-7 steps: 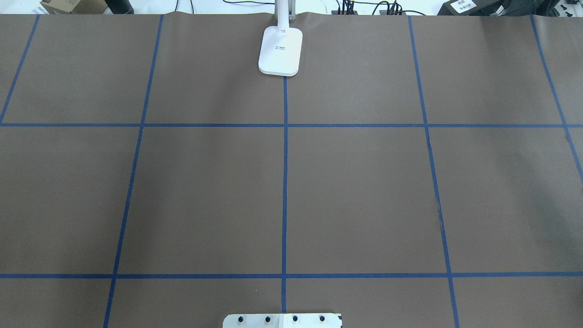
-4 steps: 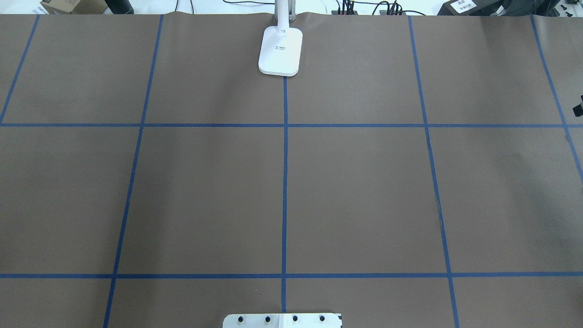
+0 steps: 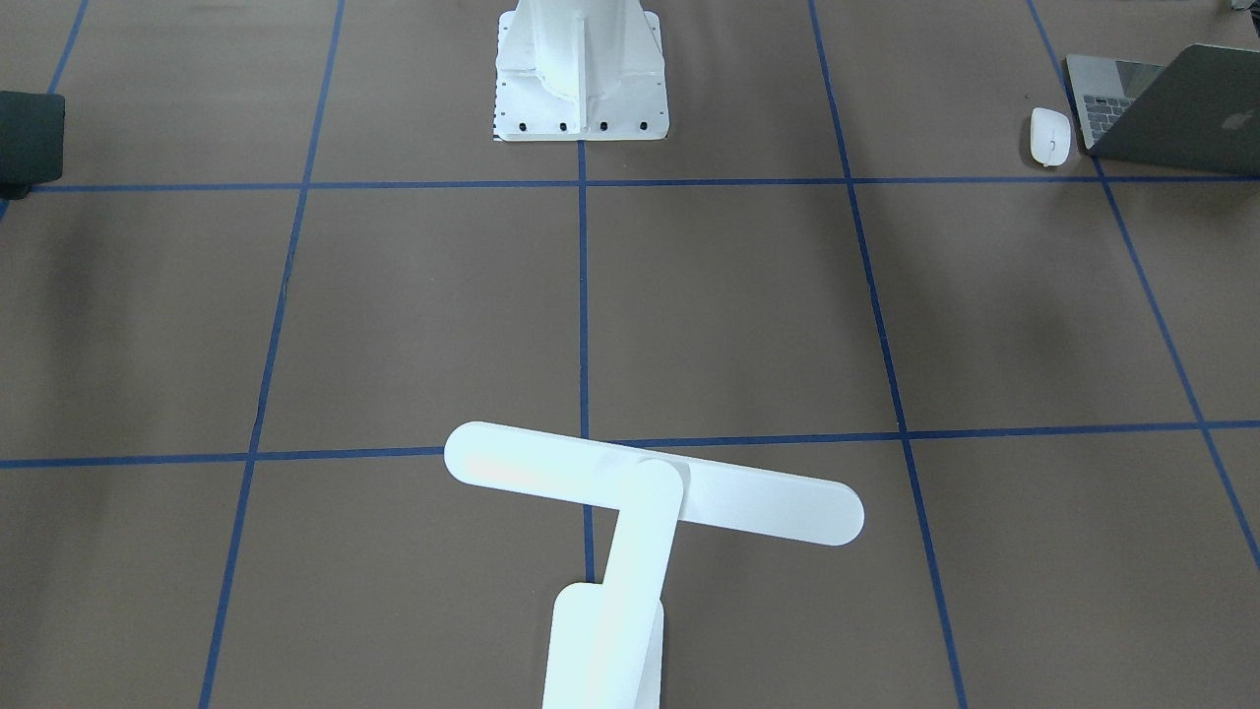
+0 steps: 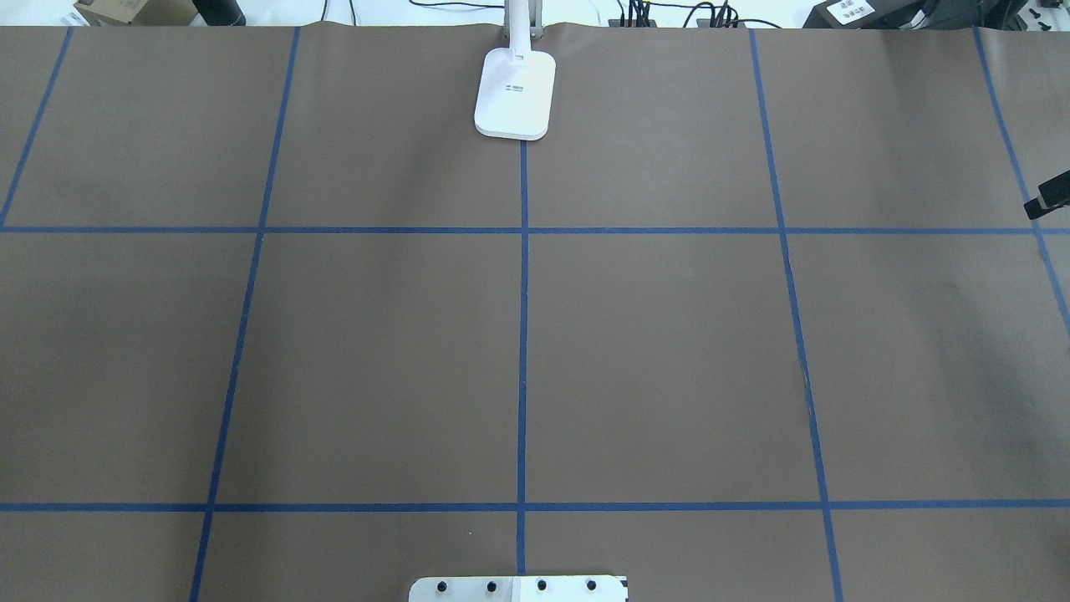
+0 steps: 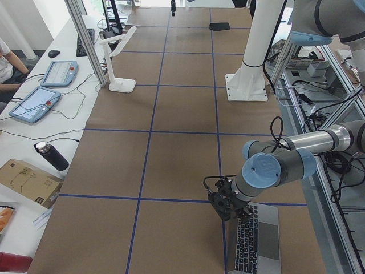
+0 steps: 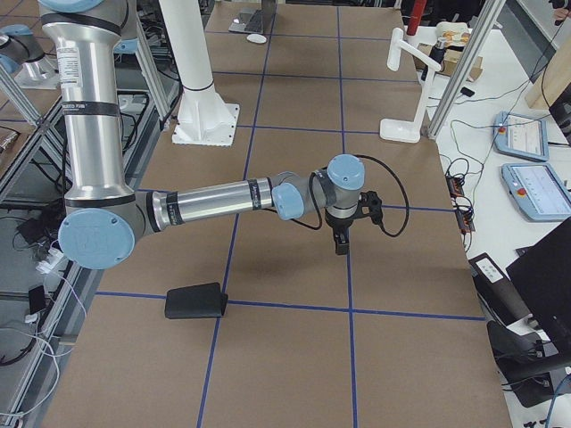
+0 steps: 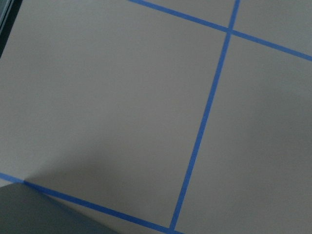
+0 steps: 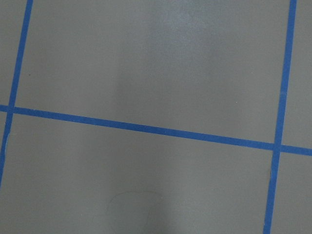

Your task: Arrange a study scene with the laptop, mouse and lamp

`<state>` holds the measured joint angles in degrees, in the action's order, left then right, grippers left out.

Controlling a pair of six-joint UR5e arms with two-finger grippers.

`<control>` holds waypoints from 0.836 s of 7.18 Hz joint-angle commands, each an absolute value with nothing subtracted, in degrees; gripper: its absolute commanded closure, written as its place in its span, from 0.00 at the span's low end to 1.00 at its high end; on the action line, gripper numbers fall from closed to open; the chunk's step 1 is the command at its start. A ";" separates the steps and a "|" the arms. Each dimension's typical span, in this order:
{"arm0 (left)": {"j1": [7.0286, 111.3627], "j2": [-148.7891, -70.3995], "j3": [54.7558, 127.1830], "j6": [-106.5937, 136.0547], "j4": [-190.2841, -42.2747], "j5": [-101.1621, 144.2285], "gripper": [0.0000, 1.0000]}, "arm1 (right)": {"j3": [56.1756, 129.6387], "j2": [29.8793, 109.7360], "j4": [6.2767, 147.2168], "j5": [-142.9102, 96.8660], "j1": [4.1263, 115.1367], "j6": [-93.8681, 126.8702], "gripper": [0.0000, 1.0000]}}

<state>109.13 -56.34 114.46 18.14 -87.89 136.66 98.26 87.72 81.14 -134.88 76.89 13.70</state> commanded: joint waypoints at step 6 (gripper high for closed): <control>109.51 -55.20 109.62 37.44 -90.42 135.00 0.00 | 98.35 88.07 80.86 -135.18 76.55 13.71 0.01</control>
